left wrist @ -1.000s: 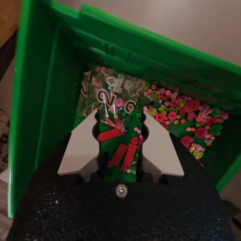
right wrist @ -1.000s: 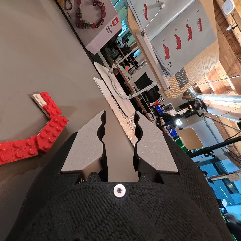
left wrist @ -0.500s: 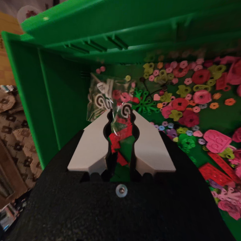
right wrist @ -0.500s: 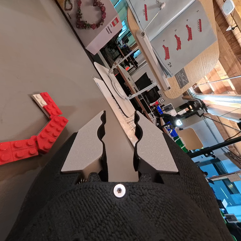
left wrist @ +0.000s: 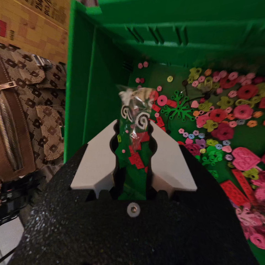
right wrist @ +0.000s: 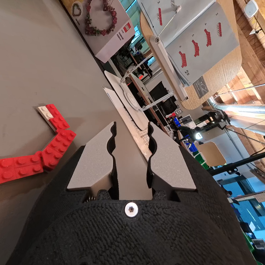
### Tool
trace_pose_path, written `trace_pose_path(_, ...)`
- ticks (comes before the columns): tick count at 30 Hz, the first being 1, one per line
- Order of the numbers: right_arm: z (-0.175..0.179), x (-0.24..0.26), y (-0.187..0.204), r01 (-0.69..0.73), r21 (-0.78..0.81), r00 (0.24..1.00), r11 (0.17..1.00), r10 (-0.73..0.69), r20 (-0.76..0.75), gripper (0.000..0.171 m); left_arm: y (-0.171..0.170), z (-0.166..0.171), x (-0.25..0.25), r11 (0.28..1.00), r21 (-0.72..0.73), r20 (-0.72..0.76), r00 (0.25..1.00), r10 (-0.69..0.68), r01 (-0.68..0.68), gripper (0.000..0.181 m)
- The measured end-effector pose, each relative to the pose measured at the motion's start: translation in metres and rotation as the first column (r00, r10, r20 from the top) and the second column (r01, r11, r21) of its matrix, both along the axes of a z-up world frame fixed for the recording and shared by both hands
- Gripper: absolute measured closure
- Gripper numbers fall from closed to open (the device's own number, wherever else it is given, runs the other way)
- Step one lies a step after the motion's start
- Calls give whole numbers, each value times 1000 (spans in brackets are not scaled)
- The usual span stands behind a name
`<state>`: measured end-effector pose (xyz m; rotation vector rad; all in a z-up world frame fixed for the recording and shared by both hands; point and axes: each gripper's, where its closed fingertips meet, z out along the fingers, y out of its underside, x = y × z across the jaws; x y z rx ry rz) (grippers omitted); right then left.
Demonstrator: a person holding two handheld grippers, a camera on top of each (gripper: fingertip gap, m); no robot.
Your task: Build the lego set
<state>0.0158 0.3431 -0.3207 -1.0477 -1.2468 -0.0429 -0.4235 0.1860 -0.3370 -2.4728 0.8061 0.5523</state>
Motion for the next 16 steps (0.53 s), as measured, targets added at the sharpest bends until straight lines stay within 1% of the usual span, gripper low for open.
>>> trace_pose_path(1, 1, 0, -1, -5, 0, 1000, 1000, 5, -7, 128, -1, 8, 3, 1000, 24, 10, 1000, 14, -15, 135)
trace_pose_path(4, 8, -1, -1, -8, 12, 999, 1000, 9, -51, 116, -12, 40, 8, 990, 115, 26, 997, 79, -81, 109)
trace_pose_path(6, 14, -1, -2, -14, 20, 996, 1000, 16, -82, 110, -28, 65, 13, 972, 197, 32, 992, 121, -125, 94)
trace_pose_path(8, 20, 0, -5, -29, 26, 992, 999, 32, -119, 108, -49, 92, 20, 945, 288, 19, 988, 155, -154, 85)
trace_pose_path(9, 26, 1, -6, -30, 33, 988, 999, 35, -152, 101, -59, 106, 24, 927, 339, 4, 986, 169, -160, 80)
trace_pose_path(10, 34, 2, -7, -28, 37, 978, 999, 35, -204, 80, -69, 120, 30, 906, 392, -15, 983, 181, -160, 76)
trace_pose_path(12, 46, 4, -10, -60, 4, 950, 998, 58, -306, 56, -89, 150, 45, 854, 501, -58, 979, 194, -139, 68)
trace_pose_path(14, 55, 8, -11, -75, -14, 923, 997, 64, -379, 41, -107, 176, 64, 791, 601, -85, 975, 204, -113, 58)
trace_pose_path(16, 66, 13, -15, -90, -20, 897, 996, 73, -435, 34, -122, 198, 85, 726, 682, -89, 975, 206, -91, 48)
